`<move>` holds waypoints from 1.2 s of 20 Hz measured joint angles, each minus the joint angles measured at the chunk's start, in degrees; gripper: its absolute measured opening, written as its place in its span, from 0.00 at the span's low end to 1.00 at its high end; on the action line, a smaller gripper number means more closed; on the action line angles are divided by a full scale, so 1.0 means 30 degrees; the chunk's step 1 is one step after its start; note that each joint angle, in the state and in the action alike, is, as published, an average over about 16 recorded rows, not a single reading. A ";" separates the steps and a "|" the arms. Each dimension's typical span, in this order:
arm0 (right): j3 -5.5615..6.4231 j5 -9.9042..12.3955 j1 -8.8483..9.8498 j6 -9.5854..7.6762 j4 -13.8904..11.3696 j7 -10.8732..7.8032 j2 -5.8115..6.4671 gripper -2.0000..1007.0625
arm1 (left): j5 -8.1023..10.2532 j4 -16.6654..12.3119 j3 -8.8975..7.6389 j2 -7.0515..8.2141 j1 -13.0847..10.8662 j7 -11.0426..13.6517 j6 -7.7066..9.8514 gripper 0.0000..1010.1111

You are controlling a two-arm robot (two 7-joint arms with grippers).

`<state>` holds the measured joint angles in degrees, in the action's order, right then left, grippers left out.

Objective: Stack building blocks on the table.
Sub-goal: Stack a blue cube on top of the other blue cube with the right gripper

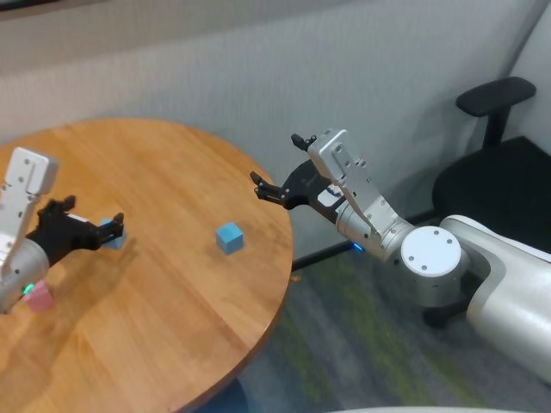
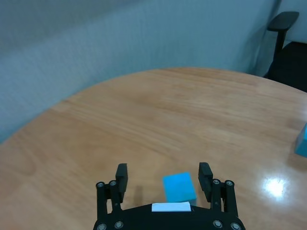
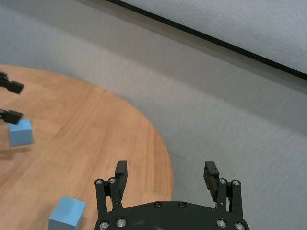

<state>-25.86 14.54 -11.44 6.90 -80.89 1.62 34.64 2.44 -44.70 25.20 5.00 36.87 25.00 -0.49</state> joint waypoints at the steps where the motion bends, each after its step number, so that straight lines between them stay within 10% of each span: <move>1: 0.0000 0.0000 0.0000 0.0000 0.0000 0.0000 0.0000 1.00 | 0.0068 -0.0694 -0.0062 0.0282 -0.0319 0.0083 0.0120 0.92; 12: 0.0000 0.0000 0.0000 0.0000 0.0000 0.0000 0.0000 1.00 | 0.1416 -0.6981 -0.0962 0.3690 -0.3601 0.1113 0.0739 0.99; 24: 0.0000 0.0000 0.0000 0.0000 0.0000 0.0000 0.0000 1.00 | 0.2988 -0.8565 -0.2102 0.6171 -0.5246 0.1584 0.0120 0.99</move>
<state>-25.86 14.54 -11.44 6.91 -80.89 1.62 34.64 11.40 -70.39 18.89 23.51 21.13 29.75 -0.13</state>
